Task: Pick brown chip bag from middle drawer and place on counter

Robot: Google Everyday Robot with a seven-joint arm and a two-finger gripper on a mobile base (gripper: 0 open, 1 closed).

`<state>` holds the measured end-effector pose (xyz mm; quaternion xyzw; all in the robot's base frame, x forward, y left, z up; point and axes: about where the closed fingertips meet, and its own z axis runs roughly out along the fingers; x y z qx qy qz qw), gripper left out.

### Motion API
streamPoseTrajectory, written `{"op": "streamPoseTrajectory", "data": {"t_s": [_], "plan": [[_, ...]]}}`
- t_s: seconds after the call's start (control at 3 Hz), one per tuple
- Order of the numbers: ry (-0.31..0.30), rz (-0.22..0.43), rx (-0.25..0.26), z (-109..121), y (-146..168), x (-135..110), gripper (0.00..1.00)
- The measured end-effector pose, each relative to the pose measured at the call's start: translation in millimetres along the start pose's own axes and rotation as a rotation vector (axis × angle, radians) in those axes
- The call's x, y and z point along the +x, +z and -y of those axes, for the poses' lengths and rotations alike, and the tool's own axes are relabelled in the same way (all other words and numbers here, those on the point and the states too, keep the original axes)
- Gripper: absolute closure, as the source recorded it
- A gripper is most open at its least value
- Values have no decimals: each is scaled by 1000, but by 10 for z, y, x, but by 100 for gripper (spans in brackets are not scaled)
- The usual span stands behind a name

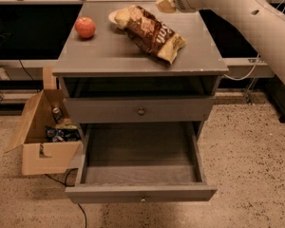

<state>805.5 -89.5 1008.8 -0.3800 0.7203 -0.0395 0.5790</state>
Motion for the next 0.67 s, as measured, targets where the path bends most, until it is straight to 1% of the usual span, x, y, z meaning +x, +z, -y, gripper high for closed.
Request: {"op": "streamPoseTrajectory", "data": {"t_s": [0.33, 0.67], "plan": [[69, 40, 37, 210, -223, 8, 0], [209, 135, 116, 665, -714, 23, 0]]}}
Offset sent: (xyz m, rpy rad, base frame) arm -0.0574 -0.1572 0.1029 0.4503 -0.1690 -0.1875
